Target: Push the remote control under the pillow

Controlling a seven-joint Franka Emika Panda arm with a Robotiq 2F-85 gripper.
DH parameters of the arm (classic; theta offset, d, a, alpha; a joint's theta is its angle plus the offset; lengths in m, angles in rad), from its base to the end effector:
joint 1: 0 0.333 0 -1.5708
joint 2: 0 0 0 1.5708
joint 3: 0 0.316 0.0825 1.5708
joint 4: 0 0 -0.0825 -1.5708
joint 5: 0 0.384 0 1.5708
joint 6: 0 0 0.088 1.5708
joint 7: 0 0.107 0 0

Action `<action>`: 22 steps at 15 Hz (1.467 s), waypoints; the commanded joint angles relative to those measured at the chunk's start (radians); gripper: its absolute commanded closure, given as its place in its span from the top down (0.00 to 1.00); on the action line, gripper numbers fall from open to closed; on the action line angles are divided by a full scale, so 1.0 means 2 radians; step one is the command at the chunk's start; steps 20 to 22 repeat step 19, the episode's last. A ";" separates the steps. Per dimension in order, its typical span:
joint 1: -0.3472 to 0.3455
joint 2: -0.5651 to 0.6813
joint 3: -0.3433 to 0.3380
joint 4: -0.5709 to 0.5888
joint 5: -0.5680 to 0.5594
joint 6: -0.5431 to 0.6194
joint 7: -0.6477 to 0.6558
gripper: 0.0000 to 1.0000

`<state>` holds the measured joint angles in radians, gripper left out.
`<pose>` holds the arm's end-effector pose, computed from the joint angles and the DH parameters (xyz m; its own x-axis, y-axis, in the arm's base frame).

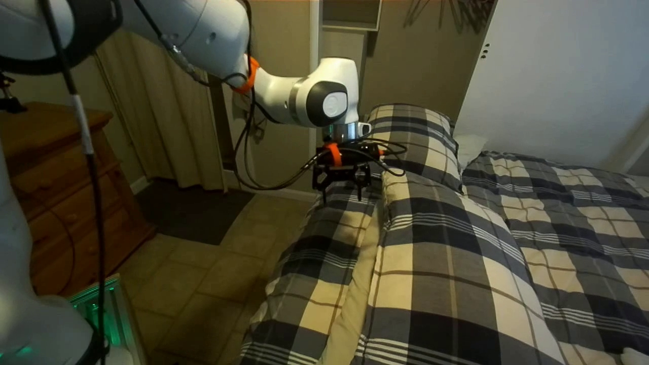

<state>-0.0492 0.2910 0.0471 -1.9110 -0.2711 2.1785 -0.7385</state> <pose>0.6146 -0.0127 0.3442 0.6270 0.7614 -0.1649 0.7790 -0.6145 0.1247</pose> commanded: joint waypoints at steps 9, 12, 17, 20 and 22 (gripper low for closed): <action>0.008 -0.209 -0.023 -0.132 -0.110 0.035 0.153 1.00; -0.001 -0.246 -0.027 -0.149 -0.156 0.048 0.222 1.00; 0.004 -0.228 -0.030 -0.125 -0.145 0.033 0.205 1.00; 0.005 -0.223 -0.030 -0.125 -0.145 0.033 0.205 1.00; 0.005 -0.223 -0.030 -0.125 -0.145 0.033 0.205 1.00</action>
